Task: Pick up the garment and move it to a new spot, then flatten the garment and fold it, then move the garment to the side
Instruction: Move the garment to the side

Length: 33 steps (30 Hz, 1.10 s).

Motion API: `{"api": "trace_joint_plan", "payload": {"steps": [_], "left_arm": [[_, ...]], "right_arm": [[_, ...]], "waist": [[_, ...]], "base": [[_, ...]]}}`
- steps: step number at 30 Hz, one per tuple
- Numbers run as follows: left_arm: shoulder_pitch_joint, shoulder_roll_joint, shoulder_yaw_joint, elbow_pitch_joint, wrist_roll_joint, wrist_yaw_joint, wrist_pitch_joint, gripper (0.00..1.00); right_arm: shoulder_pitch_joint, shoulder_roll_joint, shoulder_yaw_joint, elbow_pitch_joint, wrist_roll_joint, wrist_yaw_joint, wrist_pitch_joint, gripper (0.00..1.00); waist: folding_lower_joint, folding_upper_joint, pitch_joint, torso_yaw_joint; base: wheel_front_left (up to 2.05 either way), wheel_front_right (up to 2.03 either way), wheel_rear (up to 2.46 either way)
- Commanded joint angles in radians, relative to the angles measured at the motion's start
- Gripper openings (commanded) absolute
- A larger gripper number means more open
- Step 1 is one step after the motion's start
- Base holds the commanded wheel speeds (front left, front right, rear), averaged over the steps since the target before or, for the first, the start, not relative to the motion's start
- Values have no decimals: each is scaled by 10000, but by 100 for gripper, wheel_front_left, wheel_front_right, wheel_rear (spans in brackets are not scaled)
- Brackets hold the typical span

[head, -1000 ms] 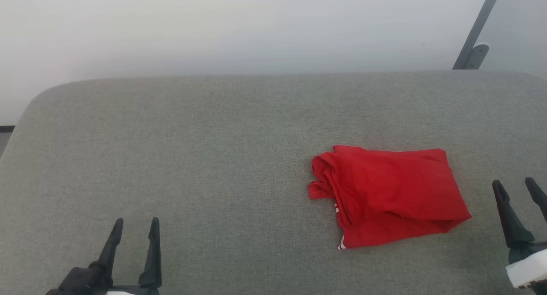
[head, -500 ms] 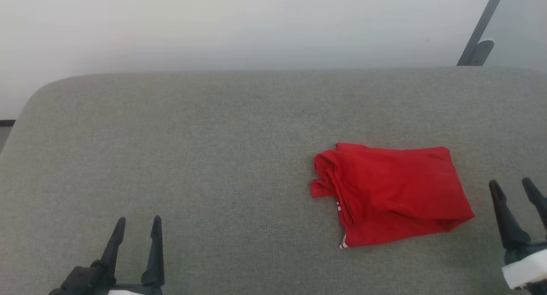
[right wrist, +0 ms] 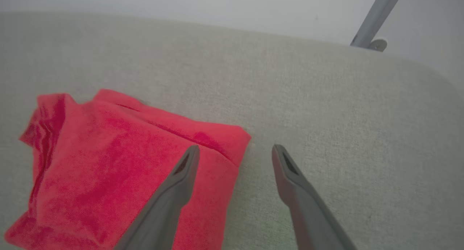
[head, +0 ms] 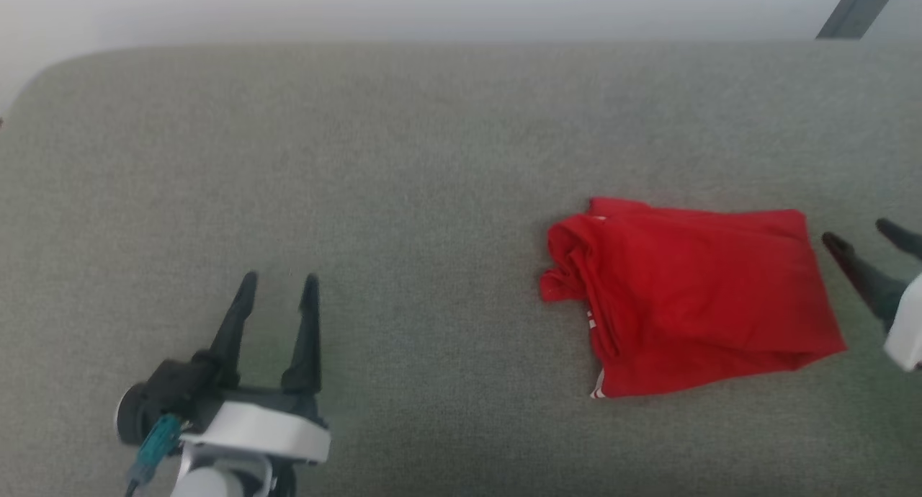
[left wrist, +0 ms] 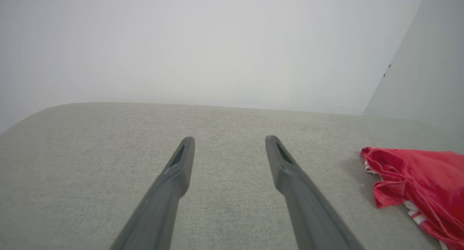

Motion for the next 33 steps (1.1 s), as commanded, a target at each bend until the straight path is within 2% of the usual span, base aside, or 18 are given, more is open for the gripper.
{"api": "trace_joint_plan", "payload": {"steps": [1,4,9,14,17,18,19,20,21,25,33], "left_arm": [[-296,-23,-137,59,-98,91,-43,100],[-672,-26,-463,130,-290,215,-43,100],[-1149,-28,-841,194,-496,399,-43,100],[-1611,-26,-1195,236,-616,546,-43,100],[-1879,-25,-1321,291,-550,594,-43,100],[-1958,-26,-1347,325,-504,586,-43,100],[-2027,-25,-1355,361,-460,577,-43,100],[-2115,-28,-1352,382,-400,558,-43,100],[-2199,-28,-1354,393,-325,523,-43,100],[-2537,-27,-1298,378,7,403,-43,100],[-3566,-8,-1553,373,841,114,-43,100]], "right_arm": [[-377,-250,207,119,236,-2,572,100],[-899,-696,763,222,905,0,1948,100],[-1415,-1161,1550,300,1715,-2,3522,100],[-1514,-1378,2081,471,2189,-2,4267,100],[-1559,-1329,2274,480,2299,-10,4113,100],[-1567,-1316,2364,449,2355,-11,4062,56],[-1608,-1280,2415,411,2395,-13,3961,33],[-1665,-1272,2430,360,2406,-13,3816,4],[-1734,-1284,2409,279,2443,-13,3590,0],[-2054,-1459,1897,375,2737,-26,2673,0],[-1804,-2368,631,1077,3463,-8,1193,0]], "waist": [[0,-1,456,120],[0,-1,814,217],[0,-1,1337,367],[0,-1,1881,538],[0,-1,2131,530],[0,-1,2191,505],[0,-1,2250,458],[0,-1,2309,399],[0,-1,2366,330],[0,-1,2562,-82],[0,-1,3065,-1171]], "base": [[0,0,0],[0,0,0],[0,0,0],[0,0,0],[0,0,0],[0,0,0],[0,0,0],[0,0,0],[0,0,0],[0,0,0],[0,0,0]]}}
